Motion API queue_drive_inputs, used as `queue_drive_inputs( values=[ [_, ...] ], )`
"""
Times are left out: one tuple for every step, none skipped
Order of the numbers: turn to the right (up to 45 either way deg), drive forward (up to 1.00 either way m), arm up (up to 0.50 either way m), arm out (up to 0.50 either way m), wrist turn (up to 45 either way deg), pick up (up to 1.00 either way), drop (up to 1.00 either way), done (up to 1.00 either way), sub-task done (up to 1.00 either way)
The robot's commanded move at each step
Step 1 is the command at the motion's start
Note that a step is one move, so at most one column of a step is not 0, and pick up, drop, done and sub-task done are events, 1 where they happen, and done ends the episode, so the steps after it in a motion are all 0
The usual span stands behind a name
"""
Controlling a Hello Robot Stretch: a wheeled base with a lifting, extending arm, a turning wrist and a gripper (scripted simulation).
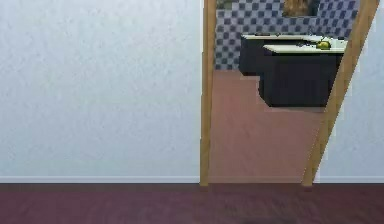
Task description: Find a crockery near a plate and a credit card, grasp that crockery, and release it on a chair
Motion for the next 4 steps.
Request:
queue_drive_inputs(
  values=[
    [45.0,0.00,0.00,0.00,0.0,0.00,0.00,0.00,0.00],
    [33.0,0.00,0.00,0.00,0.0,0.00,0.00,0.00,0.00],
    [0.0,1.00,0.00,0.00,0.0,0.00,0.00,0.00,0.00],
    [0.0,1.00,0.00,0.00,0.0,0.00,0.00,0.00,0.00]
  ],
)
